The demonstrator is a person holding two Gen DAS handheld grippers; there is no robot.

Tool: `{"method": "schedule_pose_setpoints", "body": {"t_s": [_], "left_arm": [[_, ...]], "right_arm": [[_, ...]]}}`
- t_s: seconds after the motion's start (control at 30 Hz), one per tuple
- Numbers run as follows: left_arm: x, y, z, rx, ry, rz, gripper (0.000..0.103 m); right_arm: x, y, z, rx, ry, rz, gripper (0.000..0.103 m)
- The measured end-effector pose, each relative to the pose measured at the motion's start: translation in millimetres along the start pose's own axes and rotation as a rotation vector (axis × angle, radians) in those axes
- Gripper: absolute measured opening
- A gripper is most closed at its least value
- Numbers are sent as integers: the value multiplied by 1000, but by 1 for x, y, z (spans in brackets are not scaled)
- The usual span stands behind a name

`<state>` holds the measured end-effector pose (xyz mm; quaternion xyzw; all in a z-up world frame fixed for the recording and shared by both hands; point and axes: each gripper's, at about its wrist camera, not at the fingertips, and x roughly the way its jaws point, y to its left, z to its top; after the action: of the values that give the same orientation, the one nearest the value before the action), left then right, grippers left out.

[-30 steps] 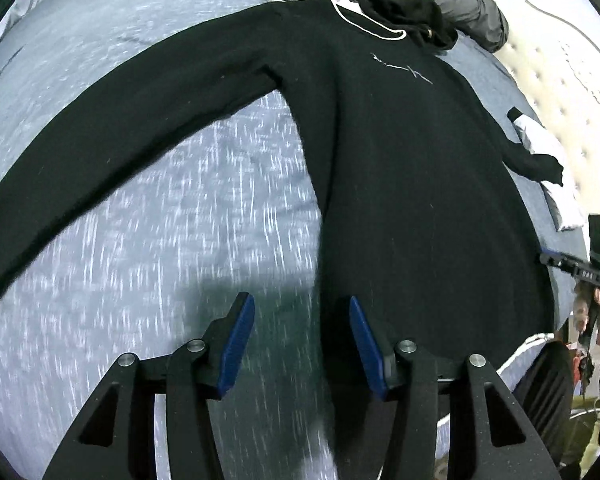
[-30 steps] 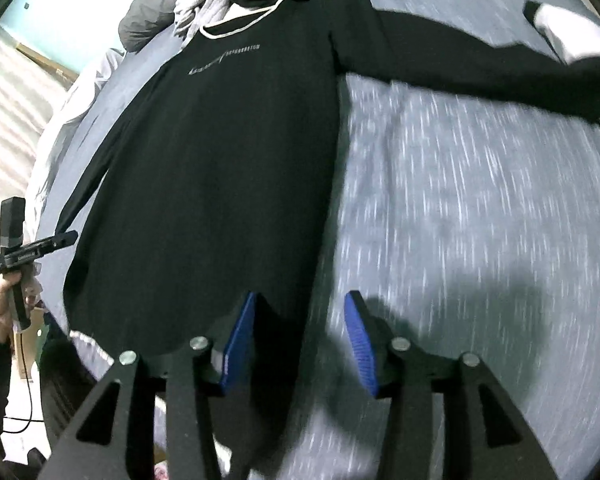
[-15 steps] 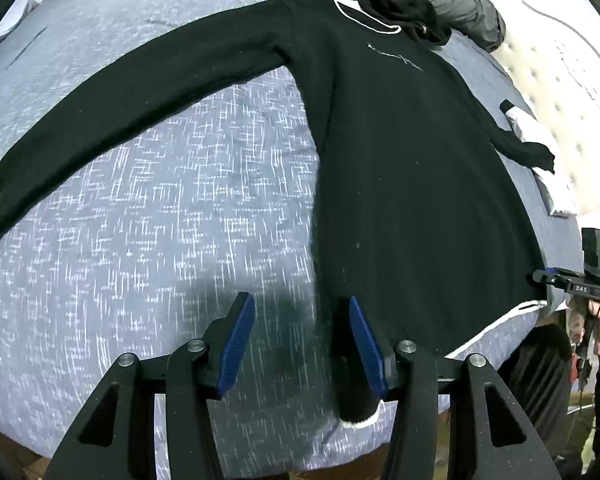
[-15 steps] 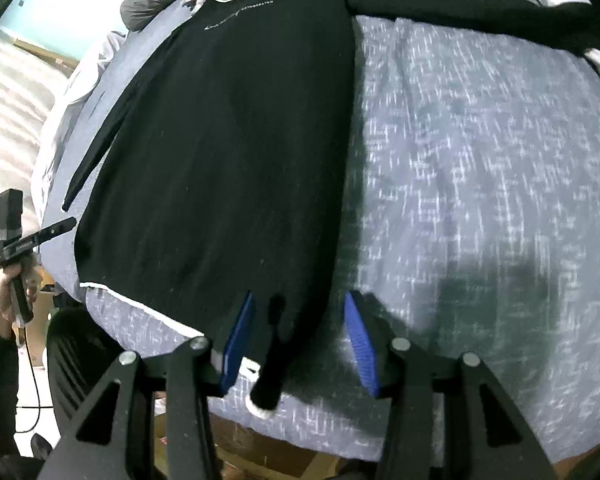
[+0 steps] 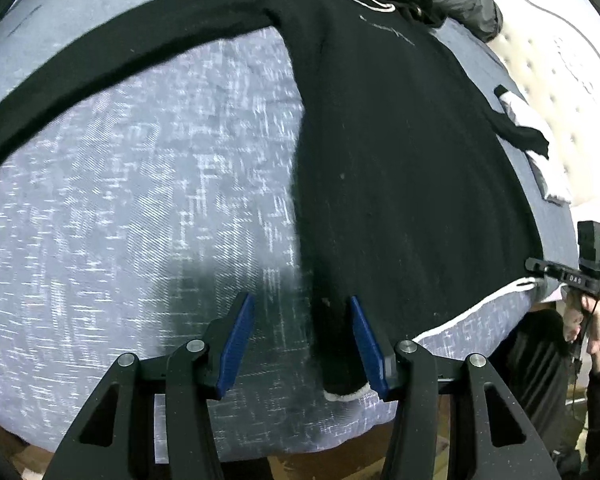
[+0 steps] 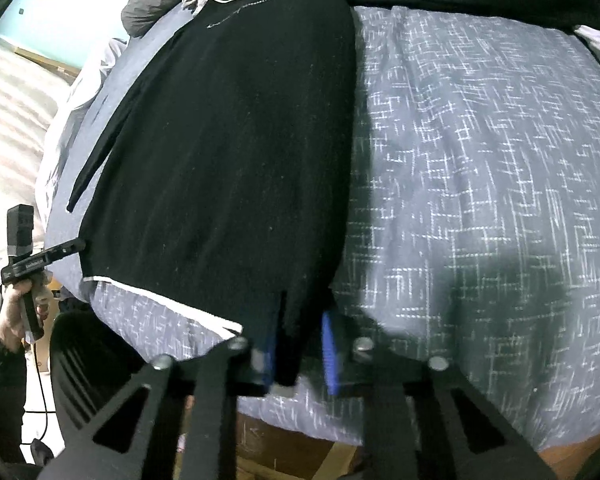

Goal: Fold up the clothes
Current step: 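Move both grippers to the sweatshirt hem and close on it, then pull the hem taut with both grippers, then open them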

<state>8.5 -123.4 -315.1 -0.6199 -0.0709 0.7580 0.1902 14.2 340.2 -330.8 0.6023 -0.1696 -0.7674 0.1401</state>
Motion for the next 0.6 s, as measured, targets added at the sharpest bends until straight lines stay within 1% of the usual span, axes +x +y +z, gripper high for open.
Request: {"method": "schedule_pose_setpoints", "body": {"t_s": [0.03,0.07,0.1,0.13,0.2,0.4,0.5,0.6], "left_arm": [[2,-1,-1,6,4,-2,51],[4,-3,-2,18,8,-3,35],[5,-5,-3,31,12,-5,16],[6,-8,-5,44,12,0,11],[3,-14,-7,67,3,5,7],[-34,-27,-11,93,-66,-24,6],[-50,-29,-15,92,-66,-43,6],[-47,-27,-20,72,-28,-71,6]], "right_arm": [[-1,1,-1,-2,-4,3,6],[-3,3,-2,-7,-10,5,6],[-5,5,-2,-14,-18,5,6],[-8,6,-2,-20,-24,7,6],[-17,6,-1,-28,-38,11,5],[-50,11,0,-66,-85,0,5],[-64,13,-2,-94,-92,-22,5],[-64,9,-7,-106,-70,-55,5]]}}
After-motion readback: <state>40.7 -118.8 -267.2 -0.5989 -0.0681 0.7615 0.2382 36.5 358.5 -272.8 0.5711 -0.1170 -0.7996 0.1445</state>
